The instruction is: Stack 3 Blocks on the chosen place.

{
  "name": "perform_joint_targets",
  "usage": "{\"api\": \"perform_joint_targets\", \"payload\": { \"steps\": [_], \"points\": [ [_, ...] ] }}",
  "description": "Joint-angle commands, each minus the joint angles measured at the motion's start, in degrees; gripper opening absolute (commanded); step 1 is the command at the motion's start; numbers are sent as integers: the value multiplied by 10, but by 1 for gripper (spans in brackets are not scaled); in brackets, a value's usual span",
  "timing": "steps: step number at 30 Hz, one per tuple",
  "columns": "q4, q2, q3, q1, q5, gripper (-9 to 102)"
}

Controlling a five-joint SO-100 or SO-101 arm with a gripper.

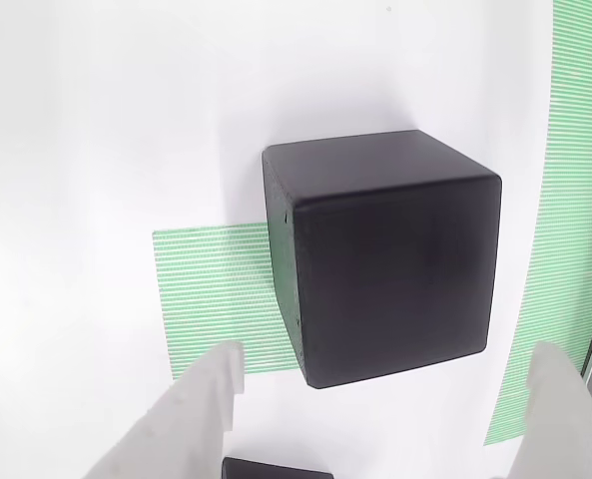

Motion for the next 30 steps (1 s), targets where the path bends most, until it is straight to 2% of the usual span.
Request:
{"api": "perform_joint_targets", "payload": {
  "steps": [1, 14, 30],
  "points": [
    [6, -4, -36, 2, -14, 37],
    [26, -106, -117, -16, -29, 36],
    [43, -158, -160, -18, -29, 24]
  ]
}}
